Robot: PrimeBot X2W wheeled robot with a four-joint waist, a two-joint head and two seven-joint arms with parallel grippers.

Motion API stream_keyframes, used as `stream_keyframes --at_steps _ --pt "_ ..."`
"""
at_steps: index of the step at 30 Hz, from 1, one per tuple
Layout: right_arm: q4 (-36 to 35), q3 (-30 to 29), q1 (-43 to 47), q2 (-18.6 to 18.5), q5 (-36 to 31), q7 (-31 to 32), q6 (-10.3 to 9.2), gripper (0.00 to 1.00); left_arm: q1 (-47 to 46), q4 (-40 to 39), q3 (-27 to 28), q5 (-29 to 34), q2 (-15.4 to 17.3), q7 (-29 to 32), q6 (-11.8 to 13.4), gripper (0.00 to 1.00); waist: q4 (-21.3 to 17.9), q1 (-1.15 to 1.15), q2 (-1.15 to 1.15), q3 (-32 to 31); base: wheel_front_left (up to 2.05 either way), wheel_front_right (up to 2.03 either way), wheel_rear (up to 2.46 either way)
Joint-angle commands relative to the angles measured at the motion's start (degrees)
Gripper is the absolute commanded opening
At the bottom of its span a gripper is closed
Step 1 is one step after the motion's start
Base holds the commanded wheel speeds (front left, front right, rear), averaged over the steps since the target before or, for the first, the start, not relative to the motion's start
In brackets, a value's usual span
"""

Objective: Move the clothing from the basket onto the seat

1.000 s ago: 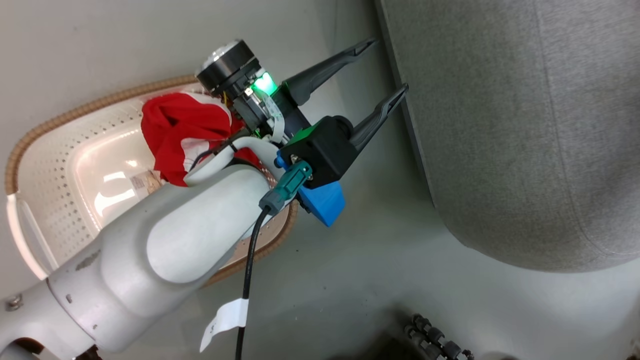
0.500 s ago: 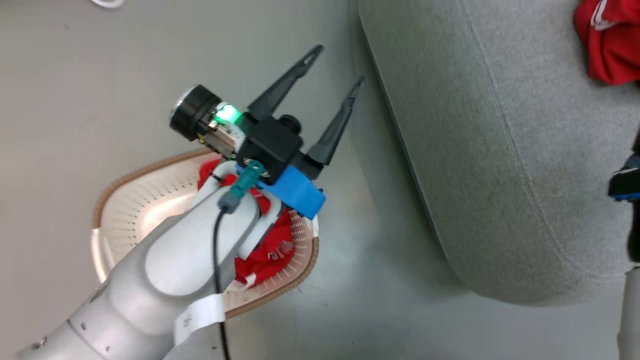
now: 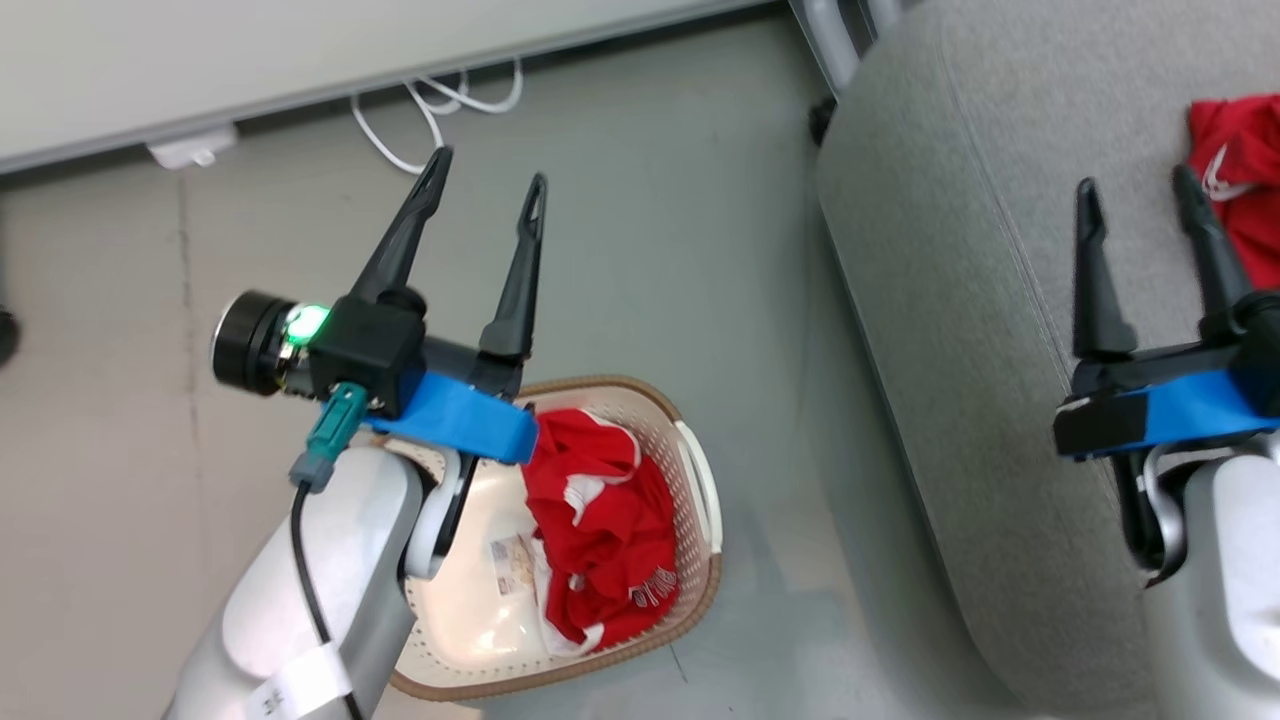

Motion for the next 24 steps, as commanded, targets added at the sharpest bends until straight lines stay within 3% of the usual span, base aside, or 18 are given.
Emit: stream_keyframes --at_steps 1,12,24 --pt "0.1 0.2 1.3 0.0 0.1 -0.2 0.01 1.00 1.2 -0.2 0.7 0.4 -0.2 -0.1 -0.3 1.00 2.1 0.01 0.00 -2.5 0.00 0.00 0.00" --pt "0.7 5.2 7.0 1.7 1.3 -0.2 0.01 1.00 13.2 -1.0 14.6 6.4 -5.0 -0.1 -5.0 1.00 5.9 0.01 0.00 -10.3 0.00 0.00 0.00" --pt "0.3 5.2 15.2 3.9 2.3 -0.2 0.01 1.00 22.7 -2.3 22.7 10.2 -8.1 -0.1 -8.2 1.00 7.4 0.01 0.00 -15.3 0.00 0.00 0.00"
